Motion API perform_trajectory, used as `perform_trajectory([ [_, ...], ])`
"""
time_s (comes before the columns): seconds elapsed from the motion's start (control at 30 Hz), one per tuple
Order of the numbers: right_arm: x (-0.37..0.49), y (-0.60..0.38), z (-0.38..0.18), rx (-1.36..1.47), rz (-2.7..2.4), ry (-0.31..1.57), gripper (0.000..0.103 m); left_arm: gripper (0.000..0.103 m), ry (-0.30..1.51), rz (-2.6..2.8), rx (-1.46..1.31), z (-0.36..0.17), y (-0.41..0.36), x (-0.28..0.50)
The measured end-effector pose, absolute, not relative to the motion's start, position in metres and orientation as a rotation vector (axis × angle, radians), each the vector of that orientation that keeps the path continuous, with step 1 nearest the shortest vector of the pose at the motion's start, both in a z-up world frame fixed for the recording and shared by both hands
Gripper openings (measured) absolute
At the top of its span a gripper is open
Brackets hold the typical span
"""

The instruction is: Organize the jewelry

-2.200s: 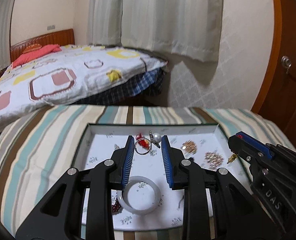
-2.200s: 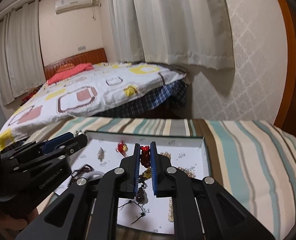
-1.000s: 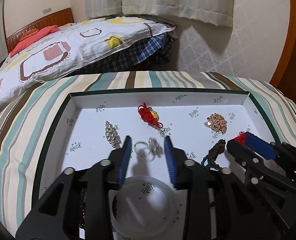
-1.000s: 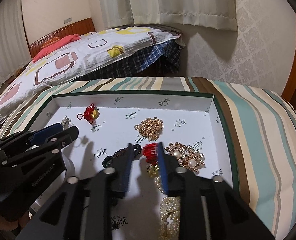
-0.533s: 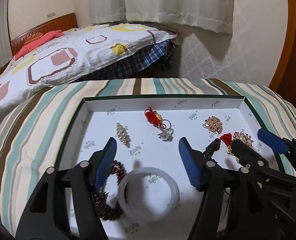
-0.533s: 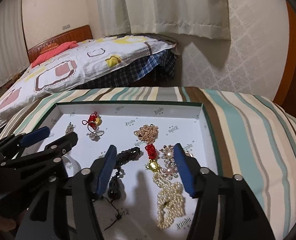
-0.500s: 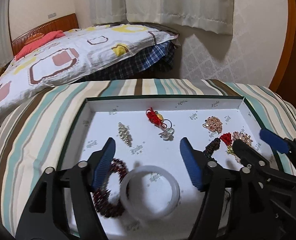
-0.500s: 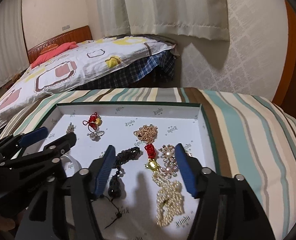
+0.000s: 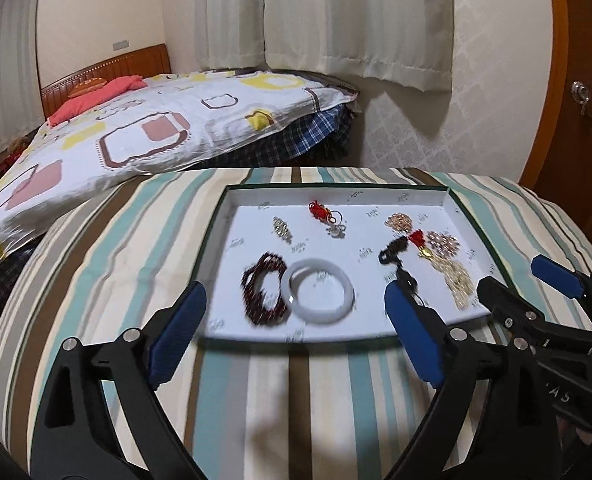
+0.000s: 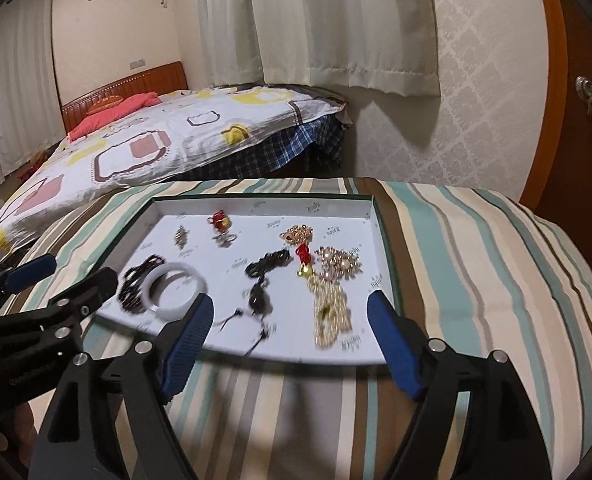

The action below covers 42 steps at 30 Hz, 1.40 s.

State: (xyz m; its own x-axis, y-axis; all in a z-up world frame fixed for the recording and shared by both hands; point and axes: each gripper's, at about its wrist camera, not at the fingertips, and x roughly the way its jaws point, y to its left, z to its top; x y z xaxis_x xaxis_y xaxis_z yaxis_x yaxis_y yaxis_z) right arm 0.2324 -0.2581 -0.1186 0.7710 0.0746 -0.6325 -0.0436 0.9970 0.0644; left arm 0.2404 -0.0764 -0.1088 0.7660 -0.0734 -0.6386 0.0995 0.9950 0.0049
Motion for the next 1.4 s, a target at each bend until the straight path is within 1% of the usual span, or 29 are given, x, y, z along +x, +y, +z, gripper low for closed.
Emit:
perform_trajectory([
  [0.17,0.194,-0.254,-0.098,0.034,0.075,0.644,0.078,0.090,0.659,-0.081,0.030,-0.087,-0.064,0.197],
  [0.3,0.168,-0.255,-0.080,0.044,0.079,0.608,0.079,0.093,0.612,-0.070,0.023,-0.068,-0.056,0.165],
  [0.57,0.122,-0.253,-0.042,0.030,0.082,0.533,0.081,0.094,0.567,-0.062,-0.009,-0.031,-0.040,0.118],
  [0.63,0.113,-0.252,-0.035,0.025,0.085,0.518,0.081,0.097,0.550,-0.050,-0.018,-0.021,-0.035,0.107],
  [0.7,0.104,-0.251,-0.028,0.017,0.084,0.504,0.082,0.097,0.528,-0.033,-0.021,-0.013,-0.031,0.096],
  [1.07,0.063,-0.252,-0.001,0.003,0.083,0.437,0.083,0.098,0.484,-0.002,-0.067,0.018,-0.012,0.055],
  [1.4,0.052,-0.251,0.008,-0.001,0.082,0.405,0.083,0.098,0.426,-0.008,-0.040,0.031,-0.014,0.036],
])
